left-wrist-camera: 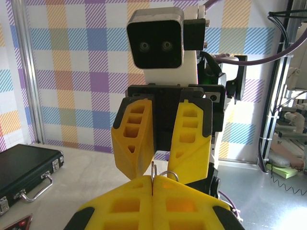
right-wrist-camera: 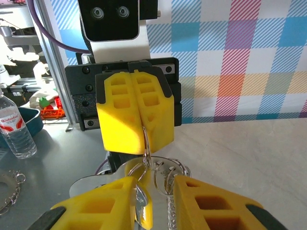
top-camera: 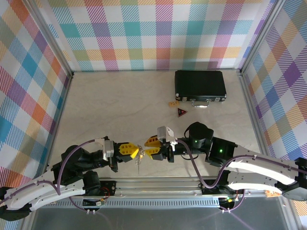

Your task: Put the keys on the keyring

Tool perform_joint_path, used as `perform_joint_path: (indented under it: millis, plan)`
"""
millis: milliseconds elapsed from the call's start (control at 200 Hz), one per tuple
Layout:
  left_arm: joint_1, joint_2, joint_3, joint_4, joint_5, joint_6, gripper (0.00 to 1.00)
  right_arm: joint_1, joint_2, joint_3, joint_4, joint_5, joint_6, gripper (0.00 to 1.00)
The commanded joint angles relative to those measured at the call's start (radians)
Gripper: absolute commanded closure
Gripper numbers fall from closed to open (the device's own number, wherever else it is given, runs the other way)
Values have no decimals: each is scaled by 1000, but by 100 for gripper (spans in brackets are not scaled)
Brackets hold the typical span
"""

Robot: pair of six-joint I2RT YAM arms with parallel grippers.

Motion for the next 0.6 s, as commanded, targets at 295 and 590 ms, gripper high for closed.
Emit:
perform_joint_path:
  millis: [295,590]
  plan:
    - [-8,2,0,31,28,0,100,9,18,28,62,-28,18,76]
    - [-9,10,7,9,27,3,100,10,26,39,50,-49,16,77]
